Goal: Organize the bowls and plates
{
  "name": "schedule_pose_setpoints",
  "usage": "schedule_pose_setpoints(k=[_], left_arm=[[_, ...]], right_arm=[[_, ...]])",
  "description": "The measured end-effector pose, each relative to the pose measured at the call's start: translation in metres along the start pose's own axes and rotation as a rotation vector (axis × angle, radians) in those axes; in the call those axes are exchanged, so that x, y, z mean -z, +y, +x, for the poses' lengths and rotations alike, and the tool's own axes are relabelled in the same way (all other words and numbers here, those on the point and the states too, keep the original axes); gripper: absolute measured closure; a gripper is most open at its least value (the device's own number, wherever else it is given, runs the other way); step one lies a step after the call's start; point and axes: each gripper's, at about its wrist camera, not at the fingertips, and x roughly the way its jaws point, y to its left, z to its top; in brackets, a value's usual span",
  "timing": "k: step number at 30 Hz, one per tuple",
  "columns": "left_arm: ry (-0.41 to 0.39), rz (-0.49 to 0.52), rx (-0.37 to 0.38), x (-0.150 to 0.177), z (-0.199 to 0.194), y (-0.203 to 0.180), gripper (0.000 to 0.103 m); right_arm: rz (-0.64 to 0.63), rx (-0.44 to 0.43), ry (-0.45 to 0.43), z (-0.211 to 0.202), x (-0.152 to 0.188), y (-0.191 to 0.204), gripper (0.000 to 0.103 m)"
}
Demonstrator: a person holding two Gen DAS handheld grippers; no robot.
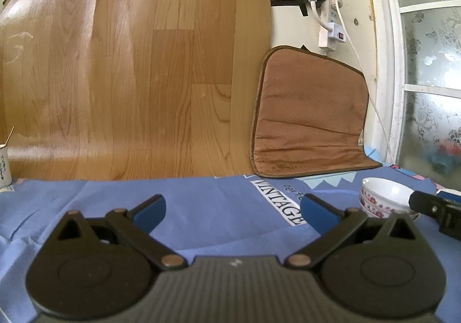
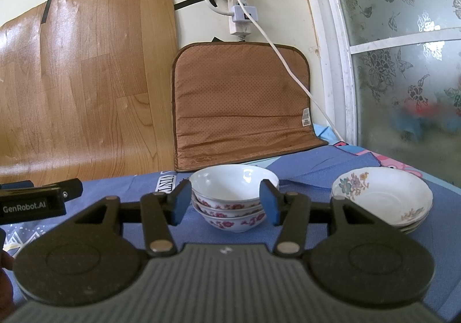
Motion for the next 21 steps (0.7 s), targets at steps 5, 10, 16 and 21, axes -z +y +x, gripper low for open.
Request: schedule_pose_setpoints(k=[5, 10, 16, 21], left_arm=[[0.0, -0.001, 0.0, -0.0002, 0.0002, -0.0001, 0.0], [0.0, -0.004, -0.001, -0.0002, 0.0003, 0.0012, 0.0], [0.005, -0.006, 0.009, 0.0, 0.0009, 0.0026, 0.0], [0.004, -0.009, 0.01, 0.0005, 0.0008, 0.0035, 0.0]], right_arm=[[0.0, 0.0, 0.0, 0.0, 0.0, -0.0001, 0.048], [0.0, 0.0, 0.0, 0.0001, 0.0, -0.0002, 0.048], [-0.001, 0.0, 0.001, 0.0, 0.0, 0.0, 0.048], [-0.001, 0.0, 0.001, 0.0, -0.0001, 0.0002, 0.048]])
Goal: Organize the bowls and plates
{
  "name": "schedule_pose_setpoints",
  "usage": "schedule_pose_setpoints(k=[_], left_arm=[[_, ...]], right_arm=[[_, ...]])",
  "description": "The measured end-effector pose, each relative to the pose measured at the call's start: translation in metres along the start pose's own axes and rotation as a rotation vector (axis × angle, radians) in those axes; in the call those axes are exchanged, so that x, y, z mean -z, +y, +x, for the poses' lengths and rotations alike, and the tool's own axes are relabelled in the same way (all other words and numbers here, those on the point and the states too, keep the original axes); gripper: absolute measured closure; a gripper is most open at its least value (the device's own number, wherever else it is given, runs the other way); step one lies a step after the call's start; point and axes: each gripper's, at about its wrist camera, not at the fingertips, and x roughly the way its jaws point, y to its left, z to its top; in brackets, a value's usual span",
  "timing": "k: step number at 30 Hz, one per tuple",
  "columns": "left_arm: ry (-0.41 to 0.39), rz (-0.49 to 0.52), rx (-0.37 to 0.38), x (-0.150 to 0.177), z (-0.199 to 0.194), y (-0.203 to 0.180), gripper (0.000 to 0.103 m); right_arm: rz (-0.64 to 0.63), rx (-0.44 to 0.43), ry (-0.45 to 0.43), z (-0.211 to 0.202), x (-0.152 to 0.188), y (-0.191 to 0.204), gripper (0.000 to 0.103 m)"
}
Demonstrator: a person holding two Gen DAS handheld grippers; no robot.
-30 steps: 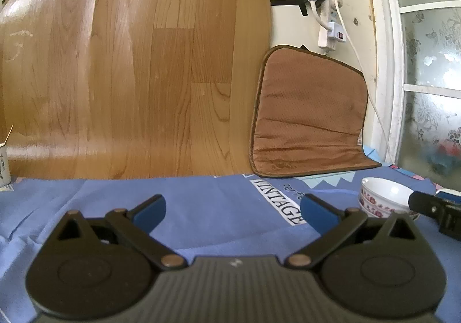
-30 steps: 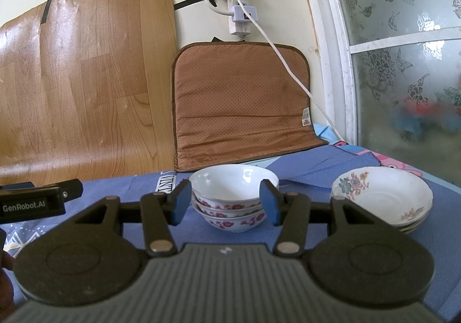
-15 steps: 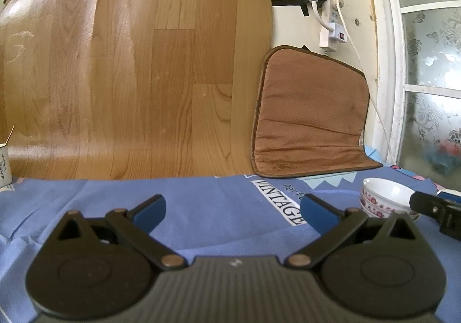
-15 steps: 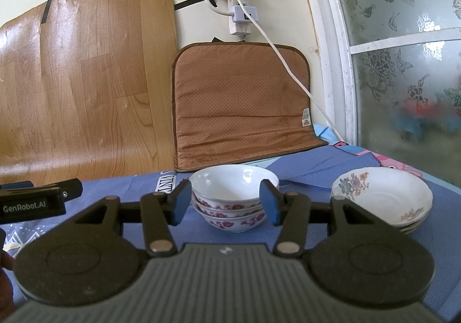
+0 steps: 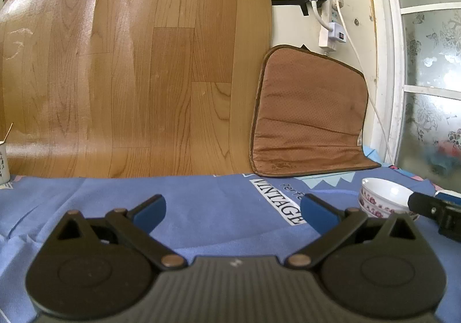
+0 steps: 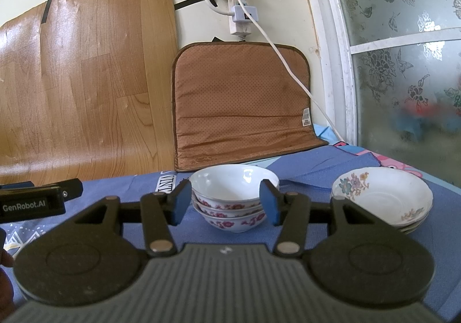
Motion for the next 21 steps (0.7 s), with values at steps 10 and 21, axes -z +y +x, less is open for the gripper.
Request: schedule_pose_setpoints(k=[10, 21], left_arm=[[-0.011, 0.015, 0.018, 0.0005, -0.0033, -0.0041, 0.0], [-0.038, 0.021, 0.024, 0.0009, -0.007, -0.0059, 0.0]], right_arm=[[-0.001, -0.001, 0.001, 0.0006, -0.0002, 0.0007, 0.048], [-0.002, -0.001, 0.001, 0.0003, -0.0001, 0.0005, 0.048]])
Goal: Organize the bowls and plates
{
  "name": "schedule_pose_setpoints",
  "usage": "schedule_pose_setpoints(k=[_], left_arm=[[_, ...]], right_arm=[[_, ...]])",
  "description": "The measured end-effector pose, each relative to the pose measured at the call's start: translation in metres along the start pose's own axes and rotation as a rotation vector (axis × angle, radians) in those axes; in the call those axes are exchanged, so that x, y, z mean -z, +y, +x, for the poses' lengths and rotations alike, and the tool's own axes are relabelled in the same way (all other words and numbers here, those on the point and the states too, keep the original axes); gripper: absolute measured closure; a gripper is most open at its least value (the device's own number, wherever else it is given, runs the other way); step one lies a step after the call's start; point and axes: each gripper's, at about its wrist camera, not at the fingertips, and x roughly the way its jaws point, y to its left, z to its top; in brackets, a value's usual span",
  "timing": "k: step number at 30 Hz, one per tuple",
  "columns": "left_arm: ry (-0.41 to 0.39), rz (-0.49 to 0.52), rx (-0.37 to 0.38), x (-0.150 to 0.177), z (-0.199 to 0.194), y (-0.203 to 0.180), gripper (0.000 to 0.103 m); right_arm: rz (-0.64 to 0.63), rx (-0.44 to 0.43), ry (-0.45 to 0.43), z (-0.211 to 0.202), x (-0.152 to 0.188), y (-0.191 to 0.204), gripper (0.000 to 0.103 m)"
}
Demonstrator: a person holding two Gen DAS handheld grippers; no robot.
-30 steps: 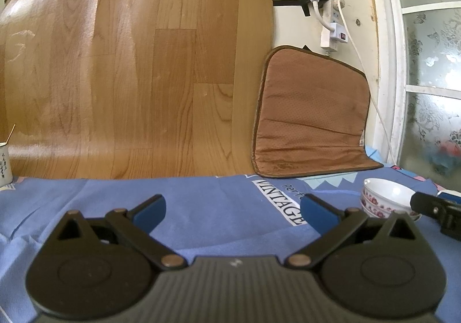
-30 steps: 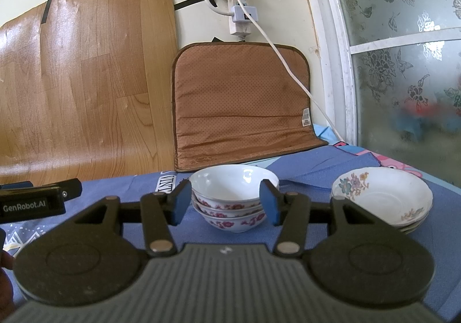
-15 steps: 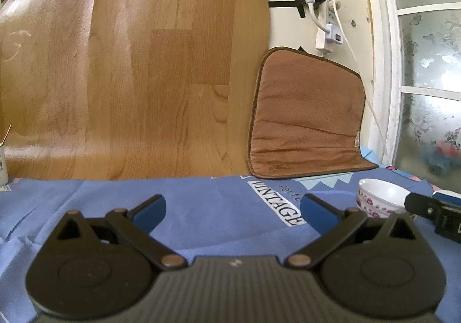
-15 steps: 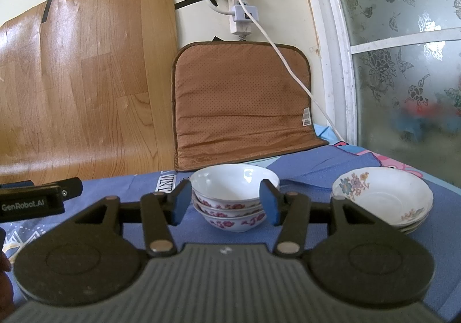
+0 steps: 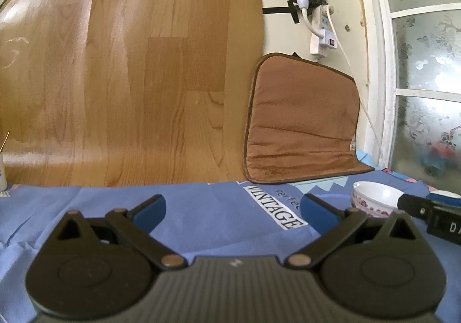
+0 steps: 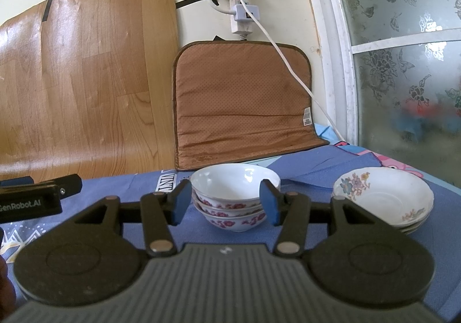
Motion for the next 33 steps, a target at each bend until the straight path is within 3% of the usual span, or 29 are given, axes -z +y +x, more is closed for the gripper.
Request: schedule_pose_setpoints(k=[18, 23, 33], left_arm=[[0.048, 0.039, 0.031, 0.001, 0.004, -0.005, 0.0], [0.071, 0.058, 0.05, 0.0, 0.007, -0.008, 0.0], [0.142, 0.0, 0.082, -0.013, 0.023, -0.014, 0.0]], right_arm=[[0.005, -0.009, -0.008, -0.001, 0.001, -0.002, 0.048], [0.035, -0.031, 0.034, -0.003, -0.002, -0.008, 0.048], [0.046, -0.023, -0.06, -0.015, -0.038, -0.03, 0.048]])
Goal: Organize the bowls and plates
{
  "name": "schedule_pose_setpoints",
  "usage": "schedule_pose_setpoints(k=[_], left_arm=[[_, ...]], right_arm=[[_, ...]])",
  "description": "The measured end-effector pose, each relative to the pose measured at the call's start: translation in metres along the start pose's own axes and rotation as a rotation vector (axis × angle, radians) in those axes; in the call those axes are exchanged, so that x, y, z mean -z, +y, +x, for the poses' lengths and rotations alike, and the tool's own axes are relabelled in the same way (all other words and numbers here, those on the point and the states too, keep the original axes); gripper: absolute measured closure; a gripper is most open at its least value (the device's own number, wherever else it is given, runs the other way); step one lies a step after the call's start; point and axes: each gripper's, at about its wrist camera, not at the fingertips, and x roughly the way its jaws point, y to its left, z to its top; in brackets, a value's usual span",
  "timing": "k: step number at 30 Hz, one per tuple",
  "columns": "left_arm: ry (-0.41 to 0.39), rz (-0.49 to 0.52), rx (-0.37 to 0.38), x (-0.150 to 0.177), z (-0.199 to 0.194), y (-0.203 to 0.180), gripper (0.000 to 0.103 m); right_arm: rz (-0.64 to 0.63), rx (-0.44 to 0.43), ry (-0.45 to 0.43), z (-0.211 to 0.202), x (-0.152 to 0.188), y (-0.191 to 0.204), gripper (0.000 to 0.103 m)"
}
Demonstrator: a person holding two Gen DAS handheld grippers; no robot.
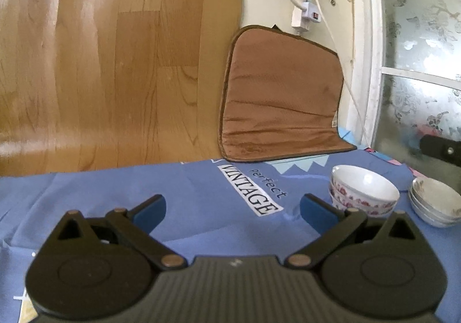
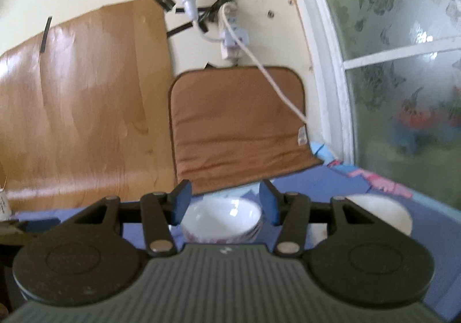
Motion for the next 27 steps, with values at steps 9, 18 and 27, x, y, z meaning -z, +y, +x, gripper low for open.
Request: schedule_pose_setpoints(k=[9, 18, 27], left_arm=[[0.111, -0.14, 0.152, -0.036, 0.033, -0.006, 0.0], [0.308, -0.3, 0.328, -0.043, 0.088, -0.023, 0.008], [0.393, -0.313, 0.336, -0.034, 0.112, -0.034, 0.015]], right_arm=[[0.098, 0.02, 0.191, 0.043, -0.026, -0.048, 0.058], [0.133, -0.113, 0.487, 0.096, -0.027, -0.059, 0.069], [0.055, -0.164, 0.619, 0.122, -0.021, -0.051, 0.069]])
